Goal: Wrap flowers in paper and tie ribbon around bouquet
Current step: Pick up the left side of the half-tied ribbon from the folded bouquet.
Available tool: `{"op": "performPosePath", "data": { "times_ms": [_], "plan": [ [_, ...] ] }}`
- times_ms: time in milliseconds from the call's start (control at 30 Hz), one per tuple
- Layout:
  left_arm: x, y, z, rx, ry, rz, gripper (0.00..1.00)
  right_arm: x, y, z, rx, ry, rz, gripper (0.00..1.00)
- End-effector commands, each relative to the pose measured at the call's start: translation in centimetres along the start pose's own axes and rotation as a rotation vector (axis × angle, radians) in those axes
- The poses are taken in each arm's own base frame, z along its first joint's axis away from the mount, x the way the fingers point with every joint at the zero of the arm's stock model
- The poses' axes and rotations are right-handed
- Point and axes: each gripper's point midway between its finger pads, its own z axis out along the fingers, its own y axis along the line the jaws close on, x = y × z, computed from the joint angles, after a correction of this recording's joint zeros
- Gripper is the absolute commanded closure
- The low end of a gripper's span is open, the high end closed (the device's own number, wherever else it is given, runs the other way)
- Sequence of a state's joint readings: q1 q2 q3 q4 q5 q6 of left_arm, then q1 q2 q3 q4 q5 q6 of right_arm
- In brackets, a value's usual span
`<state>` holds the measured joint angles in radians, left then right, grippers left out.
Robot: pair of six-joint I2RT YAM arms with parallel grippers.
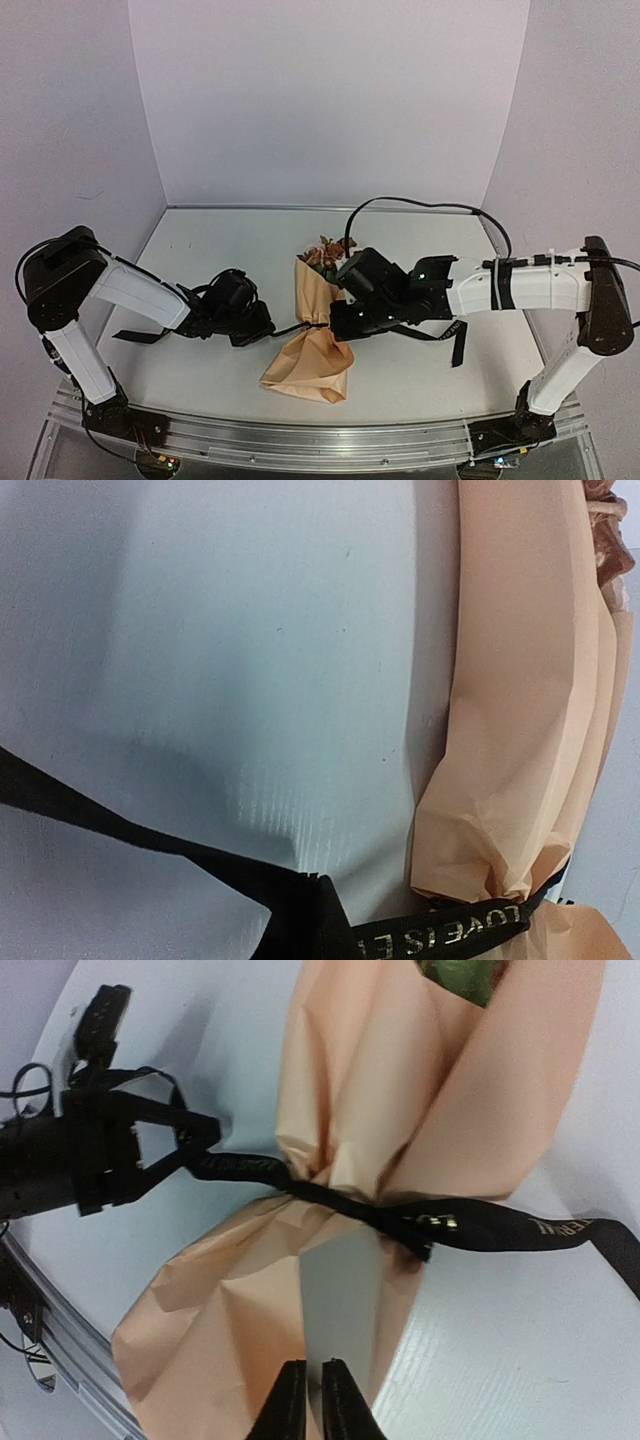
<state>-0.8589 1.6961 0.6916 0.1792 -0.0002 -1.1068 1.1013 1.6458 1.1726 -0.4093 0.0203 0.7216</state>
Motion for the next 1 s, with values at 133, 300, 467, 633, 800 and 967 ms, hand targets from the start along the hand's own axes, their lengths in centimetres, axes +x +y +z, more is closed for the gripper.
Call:
{"op": "performPosePath", "data": {
  "times_ms": [133, 300, 467, 633, 800, 967],
  "plan": [
    [-0.5, -1.4, 0.6, 0.014, -0.006, 0.004, 1.00, 3.3, 1.0, 2.6, 0.109, 0.058, -0.153, 1.00],
    [-0.4, -1.2, 0.6, 0.008, -0.004, 0.000, 1.00, 4.3, 0.6, 3.1, 0.104, 0.064, -0.126, 1.00],
    [-0.3, -1.1, 0.7, 0.006, -0.003, -0.007, 1.00, 1.7, 1.9, -0.3, 0.051, -0.032, -0.122, 0.86],
    [-0.3, -1.0, 0.7, 0.005, -0.001, -0.008, 1.00, -0.7, 0.2, -3.5, 0.112, -0.159, -0.136, 0.61],
    [-0.3, -1.0, 0.7, 0.004, -0.001, -0.009, 1.00, -1.1, -1.0, -2.9, 0.169, -0.159, -0.173, 0.48],
    [-0.3, -1.0, 0.6, 0.005, -0.002, -0.012, 1.00, -1.1, -1.7, -0.9, 0.201, -0.119, -0.197, 0.56]
  ]
}}
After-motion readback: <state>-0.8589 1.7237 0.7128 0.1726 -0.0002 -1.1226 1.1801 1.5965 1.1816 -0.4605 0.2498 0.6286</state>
